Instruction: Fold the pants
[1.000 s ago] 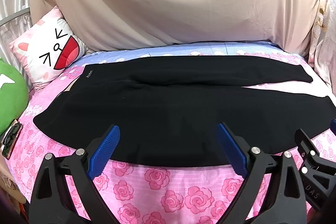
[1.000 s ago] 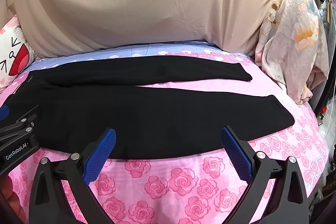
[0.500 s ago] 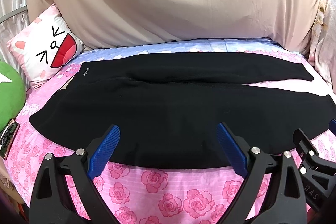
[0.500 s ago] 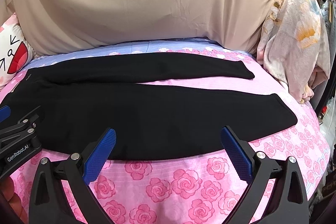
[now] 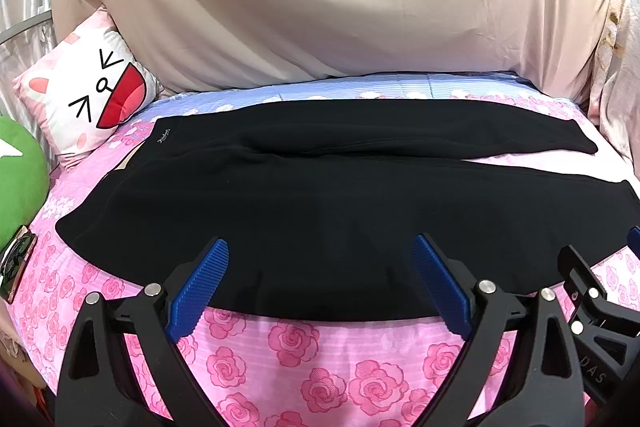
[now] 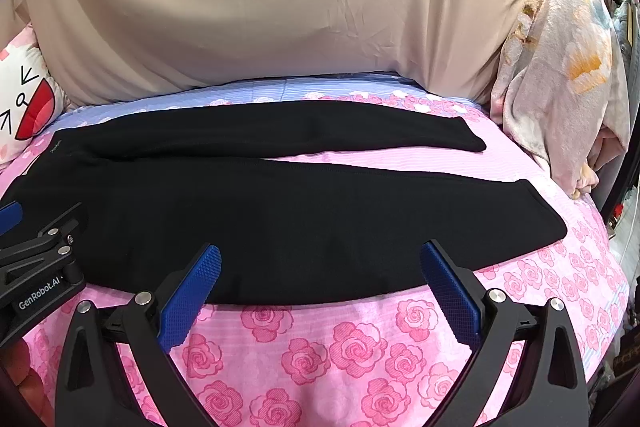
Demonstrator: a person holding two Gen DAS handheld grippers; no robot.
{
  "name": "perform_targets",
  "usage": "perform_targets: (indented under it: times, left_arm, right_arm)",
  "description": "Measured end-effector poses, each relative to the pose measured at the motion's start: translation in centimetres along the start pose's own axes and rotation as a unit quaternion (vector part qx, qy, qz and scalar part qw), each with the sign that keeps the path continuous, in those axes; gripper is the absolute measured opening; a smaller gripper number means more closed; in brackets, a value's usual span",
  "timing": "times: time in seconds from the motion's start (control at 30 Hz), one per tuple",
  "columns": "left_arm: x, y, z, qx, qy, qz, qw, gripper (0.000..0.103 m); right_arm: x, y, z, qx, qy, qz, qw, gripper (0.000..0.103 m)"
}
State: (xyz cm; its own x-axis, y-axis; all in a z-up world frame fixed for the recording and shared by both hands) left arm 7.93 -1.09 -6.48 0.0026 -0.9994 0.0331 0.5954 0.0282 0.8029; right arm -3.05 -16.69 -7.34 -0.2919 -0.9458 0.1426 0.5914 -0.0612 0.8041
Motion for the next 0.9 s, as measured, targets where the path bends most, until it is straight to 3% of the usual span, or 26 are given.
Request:
perform_targets:
  times: [0.9]
  left_arm:
    - [0.07, 0.04, 0.11, -0.001, 0.000, -0.001, 1.0000, 0.091]
  right_arm:
    - [-0.23, 0.05, 0.01, 0.000, 0.004, 0.002, 1.000, 0.098]
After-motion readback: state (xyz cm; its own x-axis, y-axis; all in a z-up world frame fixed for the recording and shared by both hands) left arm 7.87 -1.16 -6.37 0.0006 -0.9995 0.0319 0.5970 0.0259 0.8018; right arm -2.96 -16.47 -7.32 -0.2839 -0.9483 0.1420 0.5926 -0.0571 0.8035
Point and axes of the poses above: each gripper's, at about its wrist camera, not at the fingertips, and z roughly against the way its jaws point, x to its right, y to its top, the point moved 9 cm from there along -z, roughly the way its jaws point, and after that the axes turned 9 degrees about z, right-handed, at the moved point
